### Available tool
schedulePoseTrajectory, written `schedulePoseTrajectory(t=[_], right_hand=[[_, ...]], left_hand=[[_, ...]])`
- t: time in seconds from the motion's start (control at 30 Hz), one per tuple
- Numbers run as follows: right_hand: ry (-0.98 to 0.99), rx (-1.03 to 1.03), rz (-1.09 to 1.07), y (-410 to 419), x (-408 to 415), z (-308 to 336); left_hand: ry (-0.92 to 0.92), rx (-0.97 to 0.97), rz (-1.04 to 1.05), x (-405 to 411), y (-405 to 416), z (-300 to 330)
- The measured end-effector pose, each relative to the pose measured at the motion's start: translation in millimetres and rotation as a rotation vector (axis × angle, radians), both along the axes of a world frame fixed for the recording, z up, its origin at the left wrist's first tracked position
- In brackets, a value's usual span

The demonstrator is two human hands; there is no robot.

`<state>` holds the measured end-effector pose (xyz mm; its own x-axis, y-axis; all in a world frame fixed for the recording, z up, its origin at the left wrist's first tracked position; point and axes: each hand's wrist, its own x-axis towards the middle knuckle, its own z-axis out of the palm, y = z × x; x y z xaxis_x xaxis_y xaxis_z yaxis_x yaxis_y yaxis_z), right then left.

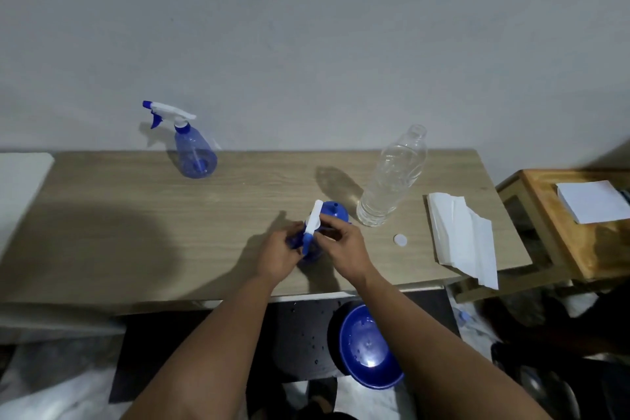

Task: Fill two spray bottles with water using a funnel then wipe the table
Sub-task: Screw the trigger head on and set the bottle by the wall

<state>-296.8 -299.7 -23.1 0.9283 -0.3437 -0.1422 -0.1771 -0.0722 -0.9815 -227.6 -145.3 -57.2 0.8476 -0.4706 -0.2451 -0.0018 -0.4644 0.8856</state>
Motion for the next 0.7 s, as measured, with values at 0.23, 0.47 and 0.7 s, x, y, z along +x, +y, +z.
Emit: schedulePoseTrajectory(t=[0.23,0.47,0.7], right_hand=[[0.003,0.082,0.051,-2.3,0.5,-1.7],[0.008,0.088,0.002,1.4,7.7,-0.2],[0.017,0.133,0.042,-9.5,2.6,-7.4]], left_hand=[[0.012,-0.030,0.006,-6.1,-0.4,11.7],[0.066,0.052,0.073,-3.5,-3.8,6.1],[0.080,-0.010,0.042,-4.1,-4.2,4.5]])
